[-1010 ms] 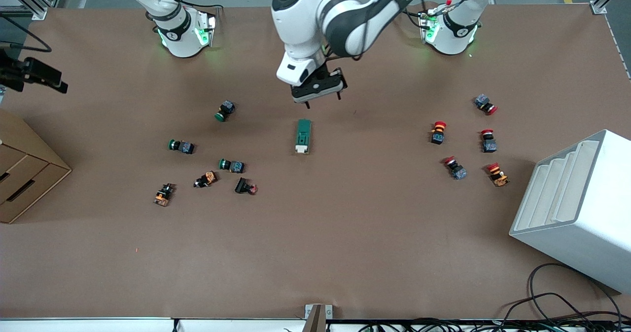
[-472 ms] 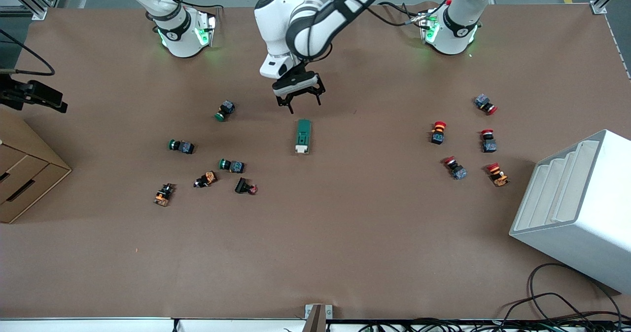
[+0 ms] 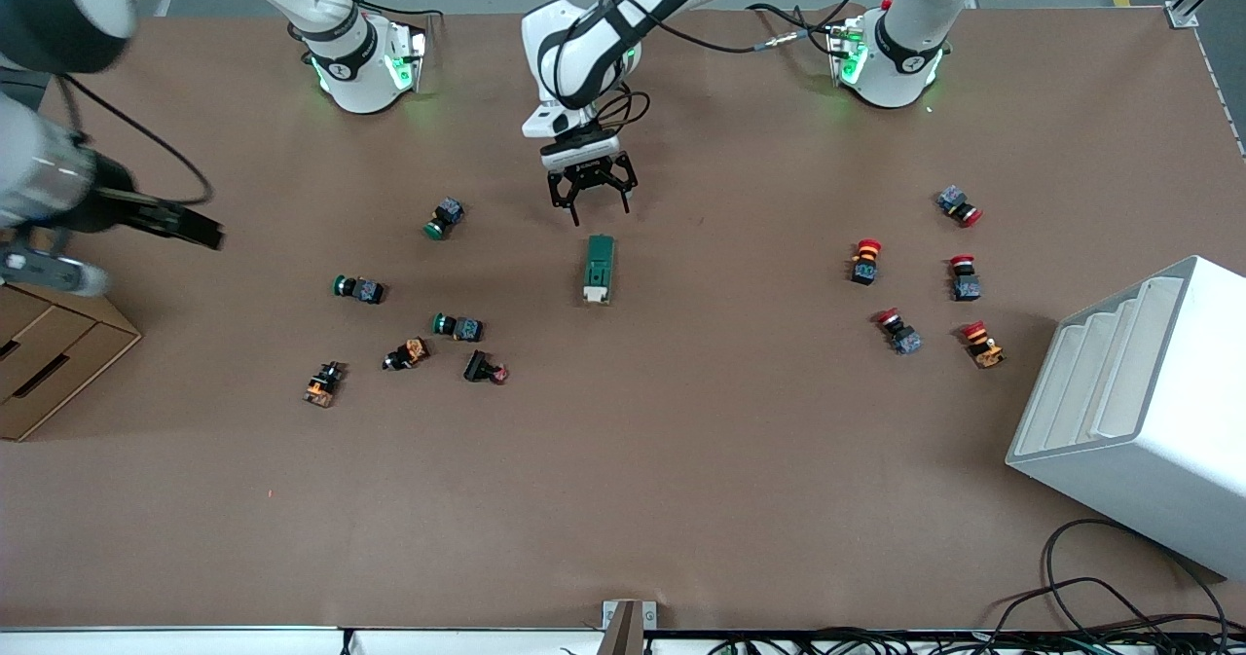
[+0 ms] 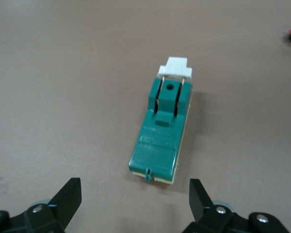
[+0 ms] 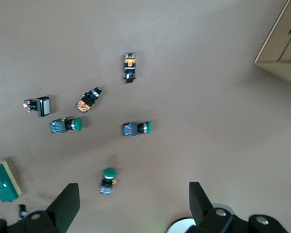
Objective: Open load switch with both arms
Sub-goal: 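Reach the right gripper to the switch lever while the left gripper holds it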
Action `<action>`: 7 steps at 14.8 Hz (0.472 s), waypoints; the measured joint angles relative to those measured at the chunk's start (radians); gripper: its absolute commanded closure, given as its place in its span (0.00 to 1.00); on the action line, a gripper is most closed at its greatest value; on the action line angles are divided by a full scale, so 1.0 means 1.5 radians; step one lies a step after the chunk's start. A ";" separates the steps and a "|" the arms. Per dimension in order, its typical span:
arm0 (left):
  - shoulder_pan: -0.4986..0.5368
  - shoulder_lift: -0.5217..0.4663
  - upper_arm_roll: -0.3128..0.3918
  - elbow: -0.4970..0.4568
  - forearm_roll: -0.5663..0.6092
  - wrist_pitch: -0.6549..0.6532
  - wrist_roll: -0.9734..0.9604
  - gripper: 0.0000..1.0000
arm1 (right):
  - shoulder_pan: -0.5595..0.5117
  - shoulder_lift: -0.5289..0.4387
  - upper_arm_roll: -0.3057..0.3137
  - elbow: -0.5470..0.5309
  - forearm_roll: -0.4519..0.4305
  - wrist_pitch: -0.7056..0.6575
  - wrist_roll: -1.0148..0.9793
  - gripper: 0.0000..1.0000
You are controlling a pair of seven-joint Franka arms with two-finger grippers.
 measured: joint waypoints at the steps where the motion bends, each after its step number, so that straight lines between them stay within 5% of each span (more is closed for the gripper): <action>1: -0.006 0.004 0.000 -0.015 0.036 0.000 -0.034 0.02 | 0.024 0.012 0.001 0.000 0.003 0.007 0.050 0.00; 7: -0.020 0.037 0.001 -0.064 0.204 -0.021 -0.186 0.02 | 0.139 0.092 0.004 -0.001 0.047 0.088 0.321 0.00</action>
